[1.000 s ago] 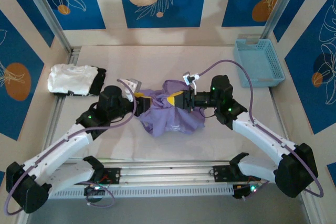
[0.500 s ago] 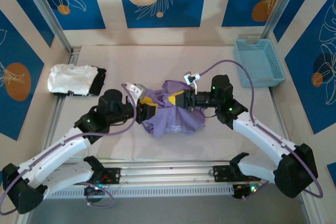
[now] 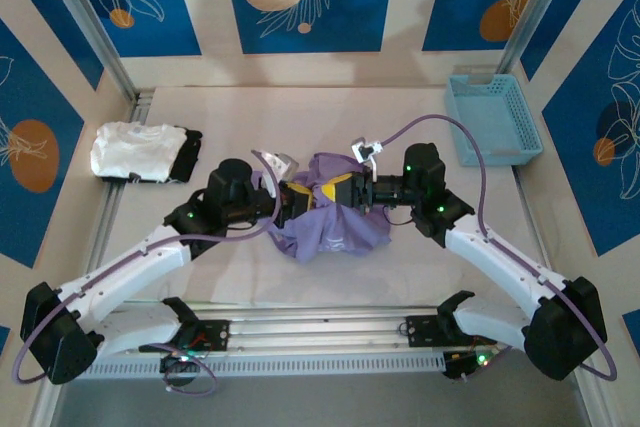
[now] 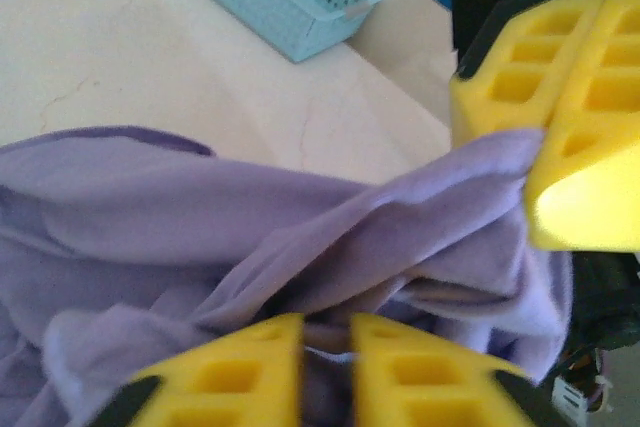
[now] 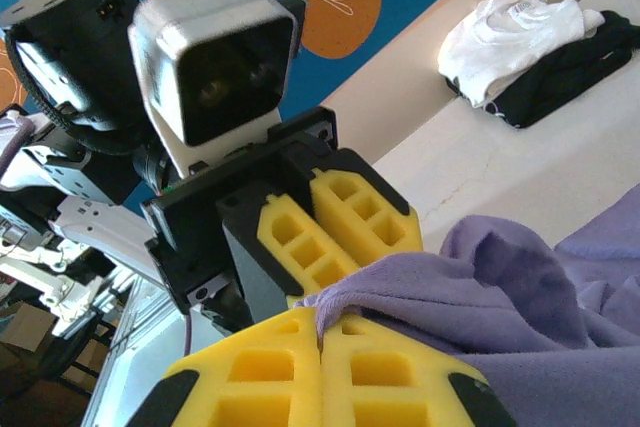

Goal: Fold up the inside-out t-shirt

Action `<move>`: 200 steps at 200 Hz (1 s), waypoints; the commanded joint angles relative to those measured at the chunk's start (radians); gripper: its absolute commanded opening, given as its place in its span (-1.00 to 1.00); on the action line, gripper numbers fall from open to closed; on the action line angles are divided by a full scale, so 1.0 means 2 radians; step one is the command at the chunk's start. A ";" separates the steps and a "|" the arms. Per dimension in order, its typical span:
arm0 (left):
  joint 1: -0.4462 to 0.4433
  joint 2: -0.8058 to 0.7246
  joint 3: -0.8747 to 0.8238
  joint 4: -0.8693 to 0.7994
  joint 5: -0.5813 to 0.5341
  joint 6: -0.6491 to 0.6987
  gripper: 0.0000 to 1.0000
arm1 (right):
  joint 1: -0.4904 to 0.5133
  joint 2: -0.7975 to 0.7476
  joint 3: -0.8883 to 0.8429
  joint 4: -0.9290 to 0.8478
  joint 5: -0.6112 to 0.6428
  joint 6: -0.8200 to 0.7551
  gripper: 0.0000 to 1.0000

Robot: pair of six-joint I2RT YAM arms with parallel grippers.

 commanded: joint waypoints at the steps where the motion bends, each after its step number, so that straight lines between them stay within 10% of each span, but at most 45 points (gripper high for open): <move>1: 0.003 -0.013 -0.011 0.080 0.037 -0.017 -1.00 | -0.007 -0.021 -0.009 -0.015 -0.012 -0.027 -1.00; 84: 0.036 -0.087 -0.105 0.308 0.199 -0.123 -1.00 | -0.033 -0.023 -0.042 0.043 -0.016 0.030 -0.97; 123: 0.034 -0.078 -0.054 0.100 0.083 -0.013 -1.00 | -0.032 -0.030 -0.037 0.039 -0.019 0.026 -1.00; 135: 0.031 -0.064 -0.037 0.054 0.054 0.016 -0.72 | -0.032 -0.030 -0.035 0.032 -0.019 0.022 -1.00; 200: 0.021 0.014 0.000 0.059 0.074 0.032 -0.22 | -0.023 -0.024 -0.029 0.024 -0.017 0.015 -1.00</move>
